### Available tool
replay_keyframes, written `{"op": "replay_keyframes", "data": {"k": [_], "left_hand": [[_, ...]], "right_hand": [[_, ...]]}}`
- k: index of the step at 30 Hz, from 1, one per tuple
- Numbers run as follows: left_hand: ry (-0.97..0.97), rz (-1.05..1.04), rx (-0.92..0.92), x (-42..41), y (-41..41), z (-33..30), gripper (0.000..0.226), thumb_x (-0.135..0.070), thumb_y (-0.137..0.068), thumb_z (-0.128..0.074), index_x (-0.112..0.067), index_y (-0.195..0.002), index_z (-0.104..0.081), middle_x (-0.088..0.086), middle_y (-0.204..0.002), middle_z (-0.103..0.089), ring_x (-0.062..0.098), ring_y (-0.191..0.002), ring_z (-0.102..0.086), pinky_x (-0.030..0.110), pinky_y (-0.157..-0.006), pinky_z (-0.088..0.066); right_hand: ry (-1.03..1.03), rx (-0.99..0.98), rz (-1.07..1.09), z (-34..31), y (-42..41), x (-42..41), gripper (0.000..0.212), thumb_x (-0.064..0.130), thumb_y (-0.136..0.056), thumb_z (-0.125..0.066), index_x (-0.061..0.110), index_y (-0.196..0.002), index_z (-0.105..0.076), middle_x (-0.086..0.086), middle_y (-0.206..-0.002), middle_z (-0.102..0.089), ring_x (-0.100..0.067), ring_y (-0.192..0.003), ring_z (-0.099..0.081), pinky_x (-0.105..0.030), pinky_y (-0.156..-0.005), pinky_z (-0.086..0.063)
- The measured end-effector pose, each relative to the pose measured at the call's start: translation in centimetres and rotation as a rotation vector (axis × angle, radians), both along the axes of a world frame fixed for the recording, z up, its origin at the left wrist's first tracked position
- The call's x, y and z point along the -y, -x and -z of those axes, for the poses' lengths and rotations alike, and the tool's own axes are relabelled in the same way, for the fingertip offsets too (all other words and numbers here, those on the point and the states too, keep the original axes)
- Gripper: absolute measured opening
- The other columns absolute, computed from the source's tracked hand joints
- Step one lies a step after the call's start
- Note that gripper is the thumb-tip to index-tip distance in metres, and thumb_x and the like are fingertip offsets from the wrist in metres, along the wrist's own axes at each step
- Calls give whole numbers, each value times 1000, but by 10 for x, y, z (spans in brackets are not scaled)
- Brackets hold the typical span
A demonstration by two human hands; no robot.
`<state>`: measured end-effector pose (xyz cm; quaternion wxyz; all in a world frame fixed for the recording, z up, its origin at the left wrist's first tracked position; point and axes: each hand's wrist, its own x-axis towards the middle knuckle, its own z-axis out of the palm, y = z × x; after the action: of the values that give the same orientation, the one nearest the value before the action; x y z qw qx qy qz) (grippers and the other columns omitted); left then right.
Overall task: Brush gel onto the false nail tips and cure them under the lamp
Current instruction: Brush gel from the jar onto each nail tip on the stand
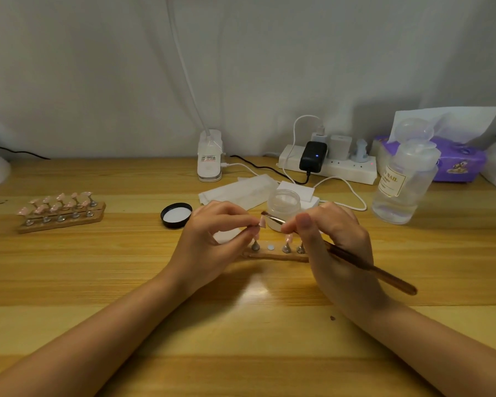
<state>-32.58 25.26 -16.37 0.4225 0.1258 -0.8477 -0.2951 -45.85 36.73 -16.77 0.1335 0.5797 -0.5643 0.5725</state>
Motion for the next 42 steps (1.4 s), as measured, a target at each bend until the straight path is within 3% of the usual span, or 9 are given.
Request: {"op": "replay_keyframes", "data": {"k": [5,10,14,19,22,27,32,36,42], "left_hand": [[17,3,5,-1,0,-1,20,-22,-76,-67,-14,-94,-72,-5,-82,-66,12,-81,-59,52,-74,-45],[15,2,8,-1,0,-1,21,-20,-75,-65,-19,-95,-69,-8,-83,-66,11,-81,-59,54,-76,-44],[15,-15,15,-1,0,-1,18,-22,-75,-66,-21,-92,-71,-12,-82,-66,6,-82,-58,52,-81,-42],[25,-27,17,0,1,0,15,-21,-73,-67,-24,-88,-71,-13,-81,-66,5,-81,-59,48,-85,-41],[27,-29,24,1,1,2,13,-24,-73,-68,-24,-86,-72,-12,-80,-67,4,-80,-59,43,-84,-39],[57,-10,20,1,1,1,16,-20,-74,-68,-26,-88,-69,-10,-81,-67,7,-80,-59,43,-81,-40],[103,-22,43,-1,-1,2,11,-18,-75,-67,-16,-83,-74,-7,-79,-66,7,-79,-57,40,-80,-39],[82,-23,38,-3,-1,1,13,-19,-74,-67,-18,-85,-74,-6,-79,-66,8,-79,-57,44,-81,-40],[23,-16,12,-1,-1,0,13,-20,-75,-68,-19,-87,-73,-8,-80,-69,9,-79,-61,54,-80,-43]], "right_hand": [[44,35,-24,1,0,-3,49,43,-96,-32,19,-65,-62,16,-63,-58,-1,-67,-54,-29,-77,-37],[-18,-4,-8,1,-2,1,46,41,-93,-34,16,-70,-65,25,-71,-52,-2,-70,-53,-32,-75,-38],[11,65,-51,3,0,-4,48,44,-96,-30,21,-66,-60,9,-62,-62,-4,-68,-56,-24,-78,-37],[-77,55,-88,3,-2,0,39,41,-93,-33,21,-73,-60,19,-71,-55,2,-74,-54,-24,-73,-41],[-42,95,-110,5,0,-4,45,43,-95,-30,23,-66,-59,10,-62,-59,-1,-70,-55,-26,-72,-40],[-82,18,-23,1,-2,0,36,47,-92,-31,29,-76,-57,26,-74,-53,0,-75,-52,-31,-73,-41],[-42,117,-94,2,-2,-9,36,41,-94,-33,31,-67,-56,12,-64,-59,0,-72,-56,-36,-71,-42],[-112,66,-76,-1,-5,-6,26,47,-92,-31,38,-80,-53,19,-75,-57,-2,-77,-55,-32,-72,-44],[-52,105,-134,3,-4,-10,48,49,-93,-29,25,-65,-59,11,-60,-60,1,-70,-57,-28,-73,-41]]}}
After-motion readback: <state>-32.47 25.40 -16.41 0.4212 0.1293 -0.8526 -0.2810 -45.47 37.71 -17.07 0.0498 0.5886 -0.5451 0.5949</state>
